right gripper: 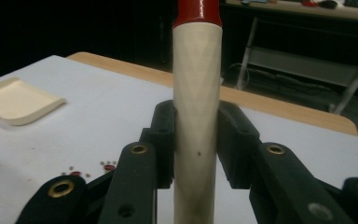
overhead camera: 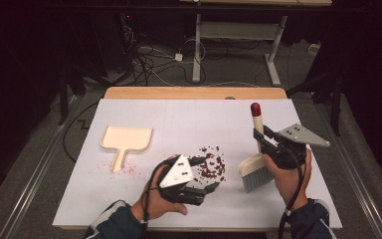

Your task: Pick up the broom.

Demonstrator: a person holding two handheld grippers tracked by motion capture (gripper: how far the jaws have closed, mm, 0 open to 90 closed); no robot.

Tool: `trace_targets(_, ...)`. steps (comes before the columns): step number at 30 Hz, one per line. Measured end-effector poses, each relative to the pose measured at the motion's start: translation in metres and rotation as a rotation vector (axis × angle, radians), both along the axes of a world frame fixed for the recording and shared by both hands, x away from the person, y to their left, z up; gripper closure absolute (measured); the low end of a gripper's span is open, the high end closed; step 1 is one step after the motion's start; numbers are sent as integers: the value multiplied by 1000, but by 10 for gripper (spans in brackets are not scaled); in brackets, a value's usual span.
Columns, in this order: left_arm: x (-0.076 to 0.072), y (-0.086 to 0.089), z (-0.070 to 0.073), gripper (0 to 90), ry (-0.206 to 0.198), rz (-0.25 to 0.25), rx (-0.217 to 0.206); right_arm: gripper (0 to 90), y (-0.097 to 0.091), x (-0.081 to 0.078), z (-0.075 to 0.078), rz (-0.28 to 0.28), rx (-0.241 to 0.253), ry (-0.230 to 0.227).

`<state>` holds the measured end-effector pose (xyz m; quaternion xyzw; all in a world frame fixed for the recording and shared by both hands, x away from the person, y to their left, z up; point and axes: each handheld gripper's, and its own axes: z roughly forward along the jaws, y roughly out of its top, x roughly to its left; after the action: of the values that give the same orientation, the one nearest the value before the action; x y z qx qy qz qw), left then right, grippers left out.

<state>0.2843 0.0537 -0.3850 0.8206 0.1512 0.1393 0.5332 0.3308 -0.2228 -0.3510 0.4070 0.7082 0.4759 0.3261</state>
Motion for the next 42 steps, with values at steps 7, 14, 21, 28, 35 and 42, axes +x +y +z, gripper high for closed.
trace_targets(7, 14, -40, -23, 286, 80, -8, -2, 704, 30, -20, 0, 82, 2, -53)
trace_targets(14, 20, -29, -27, 562, 96, -22, -35, 703, 46, -36, 2, 147, 3, -74)
trace_targets(21, 24, -16, -28, 619, 88, 25, -21, 701, 54, -43, 3, 153, -12, -93)
trace_targets(28, 32, -5, -29, 659, 97, 36, -35, 702, 55, -48, 6, 168, -3, -104)
trace_targets(35, 27, -17, -39, 575, 83, 38, 19, 702, 58, -57, 11, 194, 8, -130)
trace_targets(42, 26, -8, -32, 660, 76, -4, 10, 699, 58, -64, 17, 212, 3, -153)
